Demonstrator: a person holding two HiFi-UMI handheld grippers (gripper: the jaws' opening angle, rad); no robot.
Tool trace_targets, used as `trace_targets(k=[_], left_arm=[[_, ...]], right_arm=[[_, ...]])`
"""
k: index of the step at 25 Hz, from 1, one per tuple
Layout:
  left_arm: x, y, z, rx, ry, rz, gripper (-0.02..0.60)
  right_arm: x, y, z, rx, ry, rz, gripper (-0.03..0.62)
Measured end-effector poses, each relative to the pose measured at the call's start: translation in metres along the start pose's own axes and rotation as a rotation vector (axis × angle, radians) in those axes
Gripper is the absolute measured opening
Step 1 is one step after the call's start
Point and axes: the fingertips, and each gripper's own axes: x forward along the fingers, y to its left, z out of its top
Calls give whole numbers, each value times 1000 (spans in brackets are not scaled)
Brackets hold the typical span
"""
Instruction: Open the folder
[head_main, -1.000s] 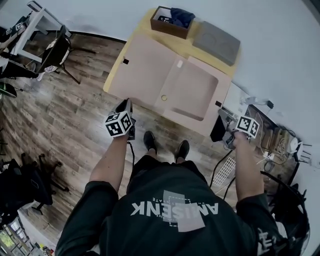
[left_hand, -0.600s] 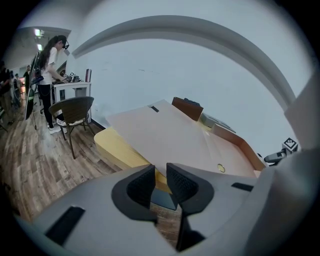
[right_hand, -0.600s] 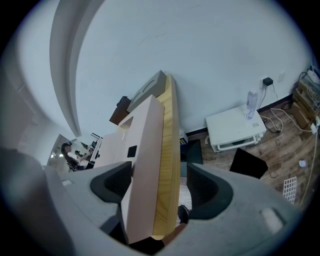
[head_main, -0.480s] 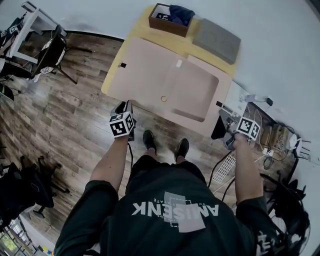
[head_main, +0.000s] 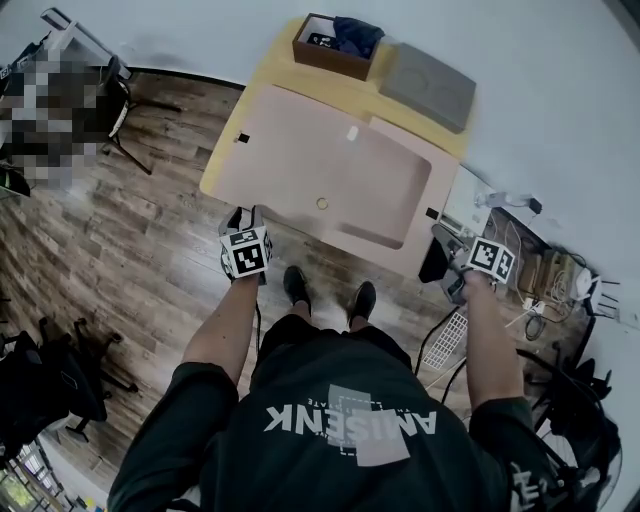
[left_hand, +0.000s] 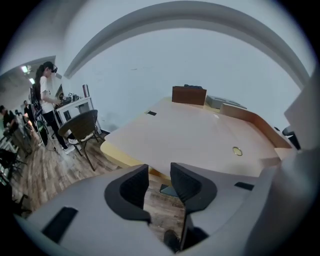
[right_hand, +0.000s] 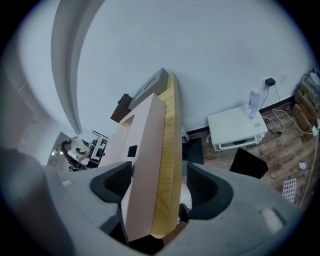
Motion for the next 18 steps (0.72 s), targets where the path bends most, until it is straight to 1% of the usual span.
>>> trace_targets(k=[2,4,5,8,11,12,13,15,17,18], left_arm=[[-1,2,2,30,-14,45,130],[-3,4,5,75,-18,89,182],[-3,5,6,105,-16,98,190],[-1,2,9,207,-19,82,190],[0,-1,11,335,-26,66,190],[1,-2,12,361,-25,56,190],[0,-2,13,370,-23,40,190],[-4,-2,16,347,-23,-5,194],[-12,-3,22,327,-39,-52,196],[-16,-6,28,330,-52,-72,196]], right_arm=[[-1,0,-1,2,5,4,331],[-2,0,-2,3,7,7,331],[-1,0,-2,1,9,7,331],[0,1,0,-16,18,0,331],[1,1,1,-25,23,-2,331],[2,2,1,-29,22,-4,331],[1,2,1,-33,21,-8,331],[1,3,0,-40,18,-17,331],[0,3,0,-58,13,-29,330],[0,5,2,-76,8,-32,330]])
